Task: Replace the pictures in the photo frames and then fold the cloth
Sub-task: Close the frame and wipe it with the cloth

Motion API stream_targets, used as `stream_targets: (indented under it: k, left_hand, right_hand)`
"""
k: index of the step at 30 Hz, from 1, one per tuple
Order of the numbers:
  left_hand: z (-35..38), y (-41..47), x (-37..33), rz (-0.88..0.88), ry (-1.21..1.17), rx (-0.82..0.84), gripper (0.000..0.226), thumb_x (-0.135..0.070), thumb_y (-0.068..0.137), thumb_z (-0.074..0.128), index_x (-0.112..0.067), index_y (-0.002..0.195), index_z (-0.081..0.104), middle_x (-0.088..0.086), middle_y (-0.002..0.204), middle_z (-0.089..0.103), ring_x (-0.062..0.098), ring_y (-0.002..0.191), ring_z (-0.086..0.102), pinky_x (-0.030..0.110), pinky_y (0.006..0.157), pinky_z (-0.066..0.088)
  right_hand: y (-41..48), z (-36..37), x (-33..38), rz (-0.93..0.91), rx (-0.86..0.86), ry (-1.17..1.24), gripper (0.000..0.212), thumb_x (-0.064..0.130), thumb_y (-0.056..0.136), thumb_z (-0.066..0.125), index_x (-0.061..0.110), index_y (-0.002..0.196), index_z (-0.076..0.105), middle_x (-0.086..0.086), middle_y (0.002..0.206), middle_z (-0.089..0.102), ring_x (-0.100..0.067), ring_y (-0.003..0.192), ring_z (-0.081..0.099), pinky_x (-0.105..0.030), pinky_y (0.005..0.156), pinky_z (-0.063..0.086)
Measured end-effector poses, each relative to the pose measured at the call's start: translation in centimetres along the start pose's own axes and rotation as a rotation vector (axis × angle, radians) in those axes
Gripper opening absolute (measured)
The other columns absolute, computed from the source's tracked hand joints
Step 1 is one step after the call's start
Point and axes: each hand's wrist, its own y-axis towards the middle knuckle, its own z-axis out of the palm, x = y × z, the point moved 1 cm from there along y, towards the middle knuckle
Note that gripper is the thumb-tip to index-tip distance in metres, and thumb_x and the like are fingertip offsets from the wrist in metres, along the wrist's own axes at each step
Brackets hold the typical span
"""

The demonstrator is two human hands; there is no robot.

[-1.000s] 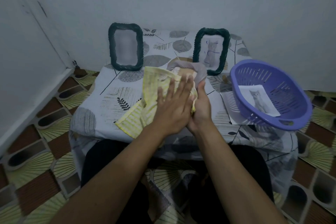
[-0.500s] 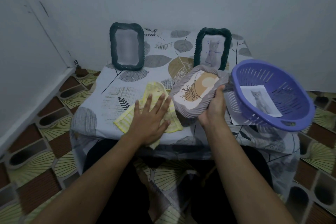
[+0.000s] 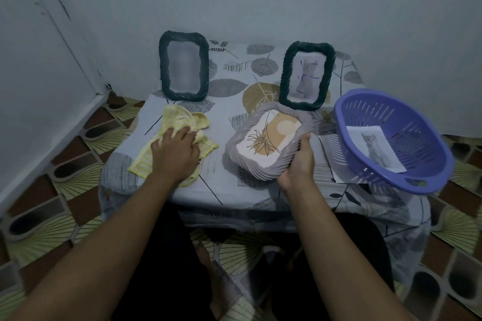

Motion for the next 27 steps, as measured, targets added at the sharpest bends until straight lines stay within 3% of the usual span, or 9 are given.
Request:
stream_targets:
  k: [4,7,10,13,16,21,23,25,27]
  left_hand:
    - [-0.3,1.0,0.9,-0.069,-0.020,0.029,0.046,-0.040,0.100,0.040,-0.028,0.144,0.045,-0.009,0.158,0.034,0.028,0.147,0.021,0.059,0.111,0.021]
    - [-0.4,1.1,0.6,-0.088,-0.014,0.106,0.049,-0.047,0.100,0.034,-0.032,0.146,0.039,-0.011,0.161,0.026,0.026,0.150,0.013,0.067,0.112,0.006]
    - [-0.6,0.5,-0.3,-0.067,0.000,0.043,0.056,-0.048,0.099,0.034,-0.032,0.152,0.027,-0.005,0.164,0.019,0.027,0.152,0.005,0.069,0.111,-0.003]
    - [-1.3,-0.4,-2.0,0.045,-0.017,-0.081,0.065,-0.044,0.098,0.031,-0.031,0.157,0.009,-0.002,0.164,0.019,0.026,0.152,0.005,0.064,0.112,0.004]
    - [-2.1,-0.9,-3.3,0.229,-0.072,-0.144,0.063,-0.049,0.095,0.025,-0.045,0.154,0.004,-0.006,0.163,0.022,0.025,0.150,0.013,0.055,0.104,0.017]
    - [-2.5,-0.9,-4.1,0.464,-0.221,-0.228,0.061,-0.053,0.090,0.045,-0.050,0.148,0.027,-0.008,0.159,0.032,0.028,0.140,0.030,0.043,0.089,0.024]
    - [-2.7,-0.5,-4.2,0.537,-0.340,-0.230,0.053,-0.047,0.088,0.053,-0.045,0.140,0.043,-0.009,0.152,0.042,0.029,0.130,0.040,0.045,0.089,0.034]
    - [-2.7,-0.1,-4.3,0.590,-0.441,-0.205,0.042,-0.051,0.089,0.058,-0.042,0.130,0.055,-0.012,0.145,0.051,0.027,0.125,0.048,0.053,0.092,0.042]
    - [-3.3,-0.6,-5.2,0.524,-0.606,-0.198,0.033,-0.054,0.088,0.063,-0.036,0.116,0.067,-0.013,0.130,0.062,0.021,0.120,0.054,0.046,0.098,0.044]
  right_hand:
    - [-0.4,0.5,-0.3,0.047,0.006,-0.021,0.053,0.049,0.105,0.034,0.011,0.129,0.061,-0.019,0.123,0.067,-0.037,0.110,0.064,-0.043,0.080,0.056]
    - [-0.6,0.6,-0.7,0.079,0.009,-0.044,0.053,0.048,0.104,0.037,0.009,0.132,0.061,-0.019,0.123,0.068,-0.039,0.112,0.064,-0.048,0.086,0.056]
    - [-0.8,0.7,-1.0,0.124,0.032,-0.087,0.054,0.047,0.105,0.034,0.008,0.131,0.060,-0.021,0.124,0.067,-0.040,0.112,0.064,-0.049,0.085,0.056]
    - [-1.2,1.2,-0.9,0.169,0.071,-0.109,0.053,0.045,0.106,0.031,0.009,0.129,0.061,-0.022,0.124,0.067,-0.040,0.112,0.063,-0.048,0.085,0.055]
    - [-1.7,1.6,-0.7,0.224,0.084,-0.161,0.052,0.043,0.107,0.029,0.008,0.129,0.060,-0.023,0.125,0.066,-0.041,0.112,0.062,-0.049,0.087,0.053]
    - [-2.0,1.7,0.2,0.253,0.050,-0.232,0.047,0.035,0.108,0.032,0.002,0.120,0.064,-0.025,0.124,0.065,-0.039,0.106,0.064,-0.048,0.083,0.054]
    - [-2.2,1.7,0.8,0.257,0.054,-0.265,0.046,0.031,0.108,0.034,-0.001,0.128,0.060,-0.026,0.119,0.068,-0.040,0.107,0.065,-0.048,0.082,0.057]
    - [-2.8,1.8,1.5,0.262,0.071,-0.309,0.046,0.032,0.107,0.034,-0.005,0.123,0.057,-0.024,0.104,0.071,-0.036,0.097,0.067,-0.043,0.076,0.060]
    - [-3.5,1.9,2.2,0.238,0.097,-0.374,0.048,0.042,0.107,0.032,0.001,0.114,0.056,-0.016,0.096,0.069,-0.028,0.093,0.064,-0.041,0.073,0.055]
